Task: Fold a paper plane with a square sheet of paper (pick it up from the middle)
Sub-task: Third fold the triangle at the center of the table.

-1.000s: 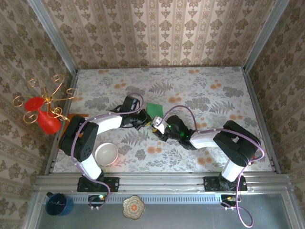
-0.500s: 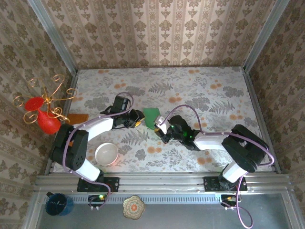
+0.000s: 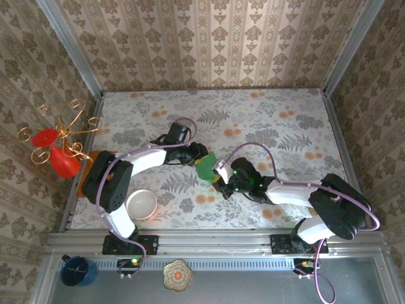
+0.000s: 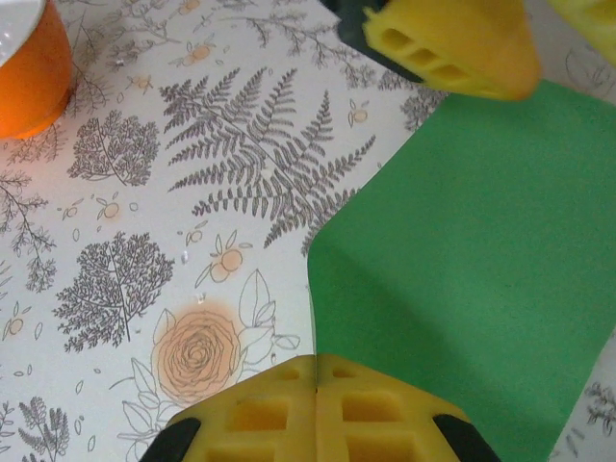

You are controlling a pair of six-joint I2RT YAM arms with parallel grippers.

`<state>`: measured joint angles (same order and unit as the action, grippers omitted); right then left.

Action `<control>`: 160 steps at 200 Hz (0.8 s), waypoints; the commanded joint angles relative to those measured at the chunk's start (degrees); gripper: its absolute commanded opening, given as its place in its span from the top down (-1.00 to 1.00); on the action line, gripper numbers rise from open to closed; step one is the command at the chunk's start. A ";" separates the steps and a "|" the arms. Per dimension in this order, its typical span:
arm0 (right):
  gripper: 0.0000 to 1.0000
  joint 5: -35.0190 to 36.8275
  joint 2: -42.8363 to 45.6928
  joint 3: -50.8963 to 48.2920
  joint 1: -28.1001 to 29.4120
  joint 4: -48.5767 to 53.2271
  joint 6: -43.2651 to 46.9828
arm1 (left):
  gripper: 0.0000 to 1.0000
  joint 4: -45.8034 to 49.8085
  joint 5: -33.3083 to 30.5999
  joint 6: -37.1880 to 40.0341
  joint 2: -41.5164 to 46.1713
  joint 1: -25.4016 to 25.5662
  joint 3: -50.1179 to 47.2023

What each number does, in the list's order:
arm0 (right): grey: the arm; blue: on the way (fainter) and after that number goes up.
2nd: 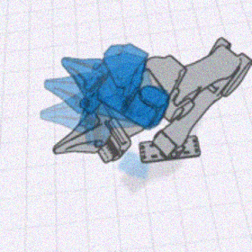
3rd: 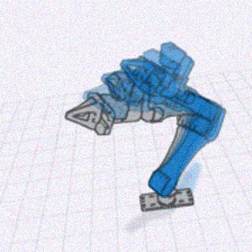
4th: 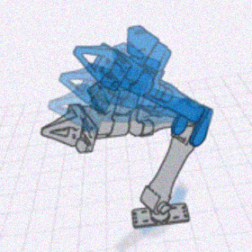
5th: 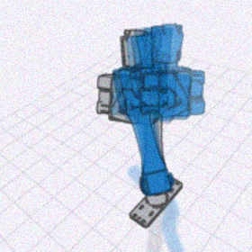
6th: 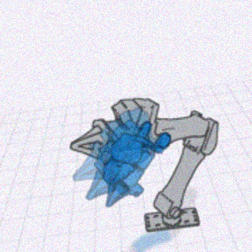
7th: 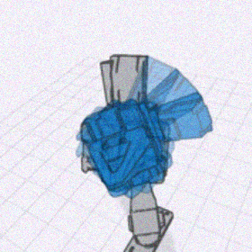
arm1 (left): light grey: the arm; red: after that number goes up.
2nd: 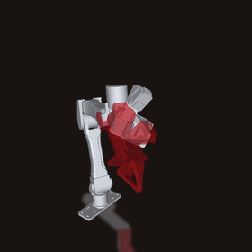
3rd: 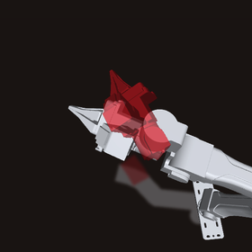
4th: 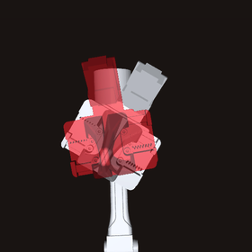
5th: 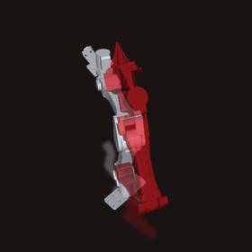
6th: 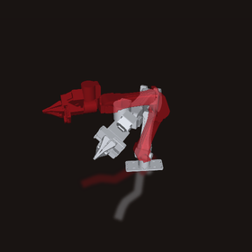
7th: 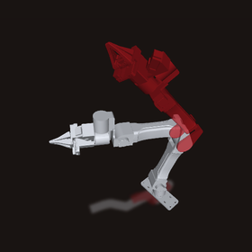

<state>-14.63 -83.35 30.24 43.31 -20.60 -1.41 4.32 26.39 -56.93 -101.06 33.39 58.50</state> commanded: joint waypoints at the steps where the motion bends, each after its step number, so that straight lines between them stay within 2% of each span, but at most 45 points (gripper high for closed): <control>1: 1.00 -2.54 0.92 -0.71 -0.56 1.47 -3.56 | 0.32 1.92 2.05 2.07 -4.84 0.70 3.27; 52: 1.00 -3.42 0.24 -0.60 -0.95 1.51 -5.40 | 0.45 6.42 0.77 4.57 -10.80 1.24 8.68; 160: 1.00 -5.97 -0.10 0.08 -4.47 1.95 -8.31 | 0.63 10.32 -1.58 7.49 -13.44 1.24 8.56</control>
<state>-18.92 -83.35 29.89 39.55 -19.86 -8.16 10.81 26.59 -51.55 -112.33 34.46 66.57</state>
